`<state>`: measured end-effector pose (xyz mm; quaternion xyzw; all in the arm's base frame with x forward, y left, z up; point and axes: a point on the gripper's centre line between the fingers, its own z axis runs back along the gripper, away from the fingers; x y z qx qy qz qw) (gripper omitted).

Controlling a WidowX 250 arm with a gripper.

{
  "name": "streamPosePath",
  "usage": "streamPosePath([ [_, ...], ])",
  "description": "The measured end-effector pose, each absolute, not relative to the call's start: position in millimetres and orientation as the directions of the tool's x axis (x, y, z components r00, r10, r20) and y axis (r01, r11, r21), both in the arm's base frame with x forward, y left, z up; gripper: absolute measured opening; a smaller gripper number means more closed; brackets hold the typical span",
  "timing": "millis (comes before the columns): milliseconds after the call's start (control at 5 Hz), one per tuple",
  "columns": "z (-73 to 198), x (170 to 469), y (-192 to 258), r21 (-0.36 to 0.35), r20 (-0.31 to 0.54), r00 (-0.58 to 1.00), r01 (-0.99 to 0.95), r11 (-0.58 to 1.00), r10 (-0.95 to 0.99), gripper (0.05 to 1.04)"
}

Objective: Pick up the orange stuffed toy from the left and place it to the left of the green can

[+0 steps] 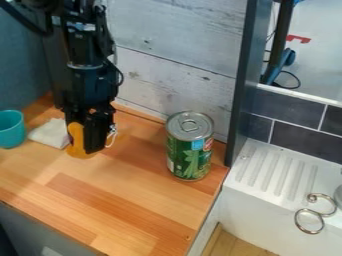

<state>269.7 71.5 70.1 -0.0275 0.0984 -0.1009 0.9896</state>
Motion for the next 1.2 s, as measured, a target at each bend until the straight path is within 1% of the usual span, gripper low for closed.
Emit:
streamPosePath([
  [200, 57, 283, 76, -0.018, -0.077, 0.988, 0.135, 0.991, -0.136, 0.498],
  [400, 51, 293, 78, 0.004, -0.028, 0.994, 0.108, 0.994, -0.108, 0.498],
  [600, 41, 302, 81, 0.027, 0.013, 1.0, 0.025, 0.999, -0.025, 0.499],
  [800, 23, 307, 78, 0.047, -0.101, 0.995, 0.028, 0.999, -0.023, 0.499],
  [1000, 19, 310, 76, 0.045, -0.116, 0.993, 0.032, 0.998, -0.027, 0.574],
  [1200, 20, 309, 72, 0.02, -0.119, 0.992, 0.035, 0.999, -0.032, 0.877],
])
